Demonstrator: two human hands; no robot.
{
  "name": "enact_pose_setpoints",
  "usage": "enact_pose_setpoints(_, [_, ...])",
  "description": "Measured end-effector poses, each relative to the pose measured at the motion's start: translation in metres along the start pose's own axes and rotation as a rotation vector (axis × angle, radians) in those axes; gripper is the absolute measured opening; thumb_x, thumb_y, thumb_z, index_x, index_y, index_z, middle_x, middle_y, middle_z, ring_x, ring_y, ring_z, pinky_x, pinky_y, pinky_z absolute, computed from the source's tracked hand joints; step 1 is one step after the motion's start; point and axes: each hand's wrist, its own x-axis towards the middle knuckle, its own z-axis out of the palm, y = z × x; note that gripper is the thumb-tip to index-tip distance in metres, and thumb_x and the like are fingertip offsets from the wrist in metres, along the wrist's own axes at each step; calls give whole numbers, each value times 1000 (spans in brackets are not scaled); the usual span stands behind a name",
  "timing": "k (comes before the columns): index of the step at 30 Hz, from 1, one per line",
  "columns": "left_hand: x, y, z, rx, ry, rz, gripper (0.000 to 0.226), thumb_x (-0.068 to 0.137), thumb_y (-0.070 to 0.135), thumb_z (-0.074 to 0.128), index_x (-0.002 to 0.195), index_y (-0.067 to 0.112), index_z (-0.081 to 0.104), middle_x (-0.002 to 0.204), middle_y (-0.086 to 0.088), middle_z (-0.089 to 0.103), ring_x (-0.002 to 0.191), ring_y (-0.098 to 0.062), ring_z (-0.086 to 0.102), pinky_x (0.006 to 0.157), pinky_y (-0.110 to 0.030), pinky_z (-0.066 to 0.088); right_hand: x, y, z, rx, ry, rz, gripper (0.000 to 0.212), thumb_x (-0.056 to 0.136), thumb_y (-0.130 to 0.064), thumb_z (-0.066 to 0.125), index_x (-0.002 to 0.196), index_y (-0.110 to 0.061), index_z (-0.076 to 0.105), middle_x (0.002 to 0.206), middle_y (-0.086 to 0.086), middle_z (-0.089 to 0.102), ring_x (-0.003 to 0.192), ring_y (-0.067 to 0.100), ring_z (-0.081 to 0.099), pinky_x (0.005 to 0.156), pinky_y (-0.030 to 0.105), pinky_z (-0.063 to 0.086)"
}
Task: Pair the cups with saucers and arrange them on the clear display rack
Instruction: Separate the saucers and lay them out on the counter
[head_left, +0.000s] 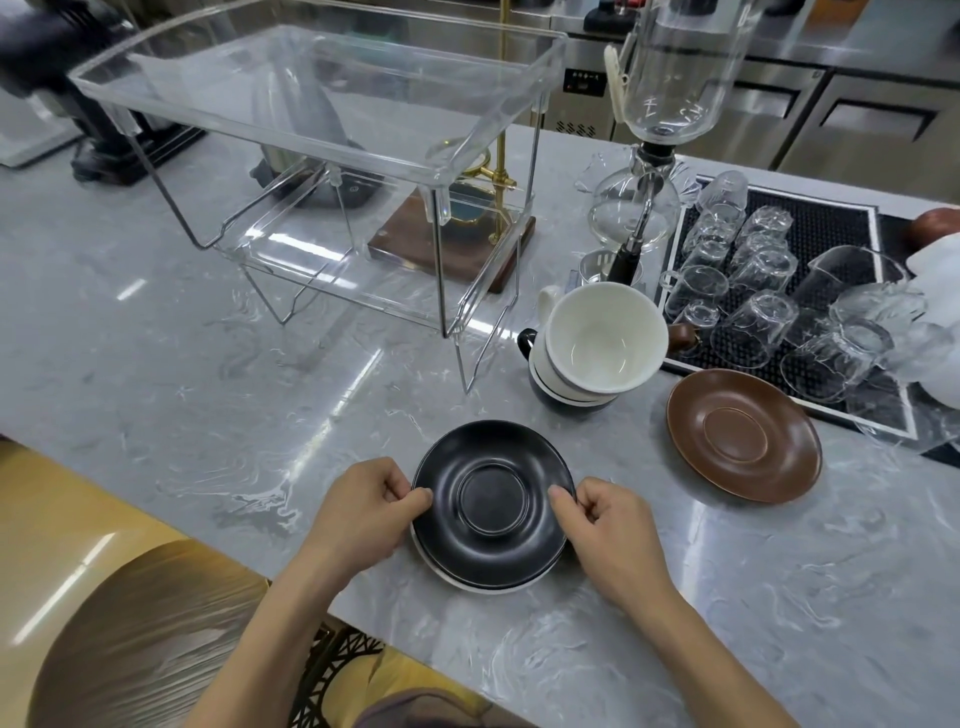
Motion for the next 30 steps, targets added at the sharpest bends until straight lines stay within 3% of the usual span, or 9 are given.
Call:
enact_pose_setpoints(7, [-3, -7, -1, -23, -18, 68, 27, 92, 20, 70, 70, 11, 57, 41, 2, 56, 39, -9, 53, 42, -19, 39, 0, 0, 0, -16, 7, -9, 53, 88, -33, 66, 47, -27, 34, 45, -7, 37, 47, 9, 36, 49, 21, 30])
enact_pose_setpoints(13, [-5, -6, -2, -157, -44, 58, 30, 93, 12, 69, 67, 10, 55, 43, 4, 50, 39, -8, 47, 40, -17, 36, -2, -8, -4, 13, 35, 1, 55, 89, -27, 69, 50, -20, 30, 45, -6, 31, 47, 8, 31, 48, 21, 26])
enact_pose_setpoints(17, [-9, 8, -4, -219, -68, 94, 29, 93, 14, 71, 67, 11, 56, 47, 0, 51, 42, -11, 45, 44, -23, 37, -7, -14, -19, 49, 89, 0, 53, 88, -28, 68, 51, -19, 32, 47, -7, 28, 47, 7, 28, 48, 23, 25])
enact_pose_setpoints(22, [-14, 31, 10, -177, -150, 146, 29, 91, 17, 73, 68, 11, 58, 48, 1, 51, 43, -11, 45, 47, -24, 37, -21, -8, -50, 37, 153, 54, 54, 88, -26, 70, 54, -5, 34, 46, -7, 29, 45, 7, 29, 46, 19, 26])
enact_pose_setpoints(27, [-19, 47, 33, -81, -224, 220, 31, 89, 20, 75, 65, 13, 57, 45, 4, 52, 42, -11, 48, 51, -26, 39, -44, 7, -74, 37, 215, 106, 56, 87, -23, 72, 51, -21, 28, 46, -8, 26, 45, 8, 27, 45, 19, 24])
enact_pose_setpoints(30, [-22, 57, 49, -28, -268, 263, 30, 88, 21, 76, 65, 13, 58, 45, 4, 53, 42, -10, 50, 51, -28, 42, -58, 18, -88, 3, 257, 165, 56, 86, -26, 72, 52, -19, 28, 46, -7, 27, 45, 9, 29, 45, 19, 25])
